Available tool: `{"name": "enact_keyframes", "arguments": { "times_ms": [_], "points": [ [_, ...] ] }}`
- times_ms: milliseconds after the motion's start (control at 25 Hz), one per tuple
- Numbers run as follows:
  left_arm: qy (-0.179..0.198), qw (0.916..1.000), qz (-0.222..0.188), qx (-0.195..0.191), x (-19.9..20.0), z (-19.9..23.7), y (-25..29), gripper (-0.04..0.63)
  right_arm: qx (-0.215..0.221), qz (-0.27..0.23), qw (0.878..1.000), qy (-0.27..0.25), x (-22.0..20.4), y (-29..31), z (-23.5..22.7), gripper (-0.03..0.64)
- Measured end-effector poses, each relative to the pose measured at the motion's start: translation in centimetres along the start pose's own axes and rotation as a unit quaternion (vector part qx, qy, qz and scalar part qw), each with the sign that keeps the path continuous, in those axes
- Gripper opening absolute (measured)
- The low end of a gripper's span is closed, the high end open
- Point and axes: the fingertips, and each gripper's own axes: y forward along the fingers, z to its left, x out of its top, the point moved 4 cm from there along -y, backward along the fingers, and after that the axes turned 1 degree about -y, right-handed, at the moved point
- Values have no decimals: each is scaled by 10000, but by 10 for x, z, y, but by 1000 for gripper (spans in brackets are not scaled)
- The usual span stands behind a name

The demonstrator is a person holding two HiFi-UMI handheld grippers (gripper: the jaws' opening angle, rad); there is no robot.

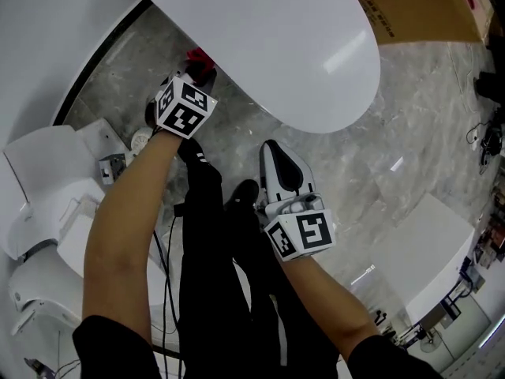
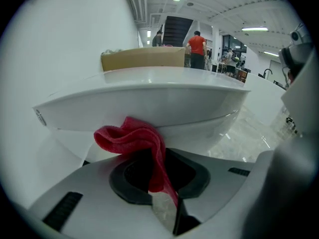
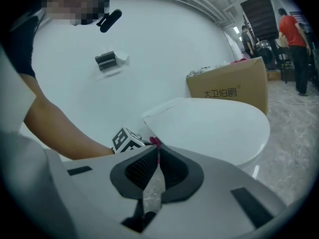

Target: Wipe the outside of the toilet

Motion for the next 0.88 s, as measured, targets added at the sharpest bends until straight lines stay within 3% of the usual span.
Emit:
{"name": "enact_keyframes", "arguments": {
  "times_ms": [120,280,480,560,760,880],
  "points": [
    [-74,10000,-12,-60,1,-32,5,75,-106,-18,9999,48,-5,-19,-13,38],
    [-618,9980,-108,43,-2,-59,9,75,-199,-121,9997,109,-5,-32,-26,38],
    [-890,9959,-166,-83,-1,-99,13,75,-400,-217,9988,173,-5,-44,-42,38],
    [-842,9962,-119,-169,-1,-117,16,75,-454,-226,9985,183,-5,-48,-45,38],
    [-313,9986,99,-423,4,-156,23,75,-524,-154,9984,132,-8,-59,-50,38],
    [-375,9968,69,-697,12,-179,25,75,-585,-131,9980,175,-9,-56,-51,38]
  ]
}}
